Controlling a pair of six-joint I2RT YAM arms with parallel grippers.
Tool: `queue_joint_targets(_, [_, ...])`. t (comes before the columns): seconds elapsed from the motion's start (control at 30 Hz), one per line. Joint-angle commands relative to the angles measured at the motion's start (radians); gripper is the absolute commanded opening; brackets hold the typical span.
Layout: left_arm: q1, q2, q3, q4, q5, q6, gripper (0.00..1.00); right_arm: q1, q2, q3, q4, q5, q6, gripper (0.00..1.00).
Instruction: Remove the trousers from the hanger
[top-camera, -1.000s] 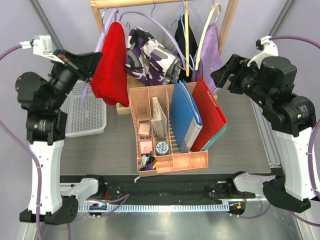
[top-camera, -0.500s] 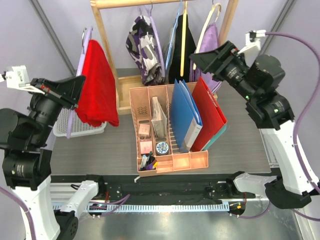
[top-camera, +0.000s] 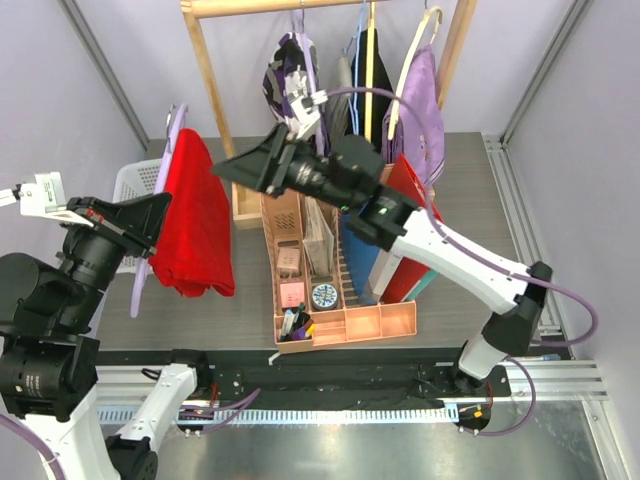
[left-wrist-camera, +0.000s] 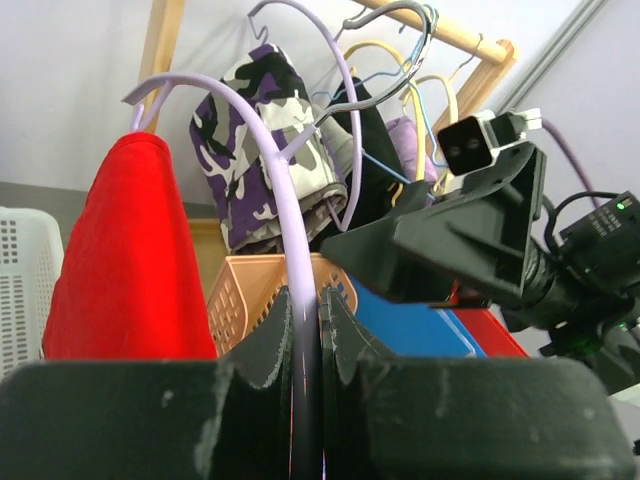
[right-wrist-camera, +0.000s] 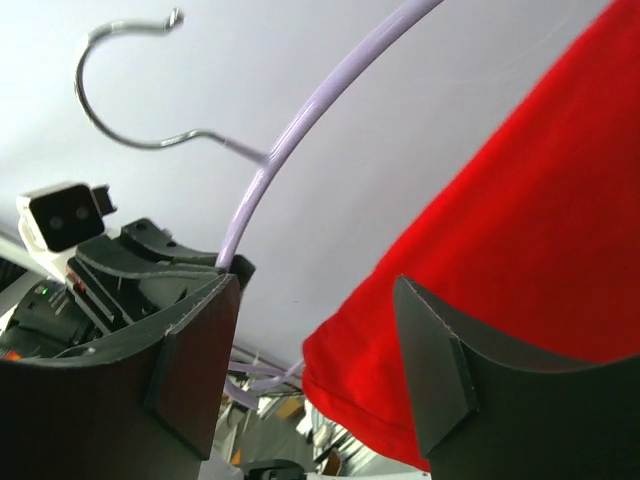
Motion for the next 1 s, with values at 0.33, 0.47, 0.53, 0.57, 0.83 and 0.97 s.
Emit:
queue_joint_targets(0.33, [-0.015,-0.112,-0.102,0.239,0.041,0.024,0.0,0.185,0.141,0.077,0.367,0.104,0.016,0.64])
queue_joint_targets(0.47, [-0.026,-0.135,-0.115,0.243,0.051,0.024,0.0,0.186,0.17,0.098,0.373,0.122,0.03,0.61])
queue_joint_targets(0.53, [-0.029,-0.142,-0.115,0.248,0.065,0.027,0.0,0.186,0.184,0.129,0.367,0.122,0.033,0.6])
queue_joint_targets(0.57, [-0.032,-0.143,-0.115,0.251,0.07,0.027,0.0,0.19,0.203,0.138,0.367,0.124,0.034,0.59])
queue_joint_targets(0.83, [-0.052,-0.157,-0.113,0.256,0.097,0.051,0.0,0.215,0.279,0.31,0.297,0.124,0.021,0.3])
queue_joint_targets(0.97, [-0.055,-0.161,-0.098,0.245,0.091,0.058,0.03,0.224,0.312,0.385,0.258,0.106,0.017,0.09])
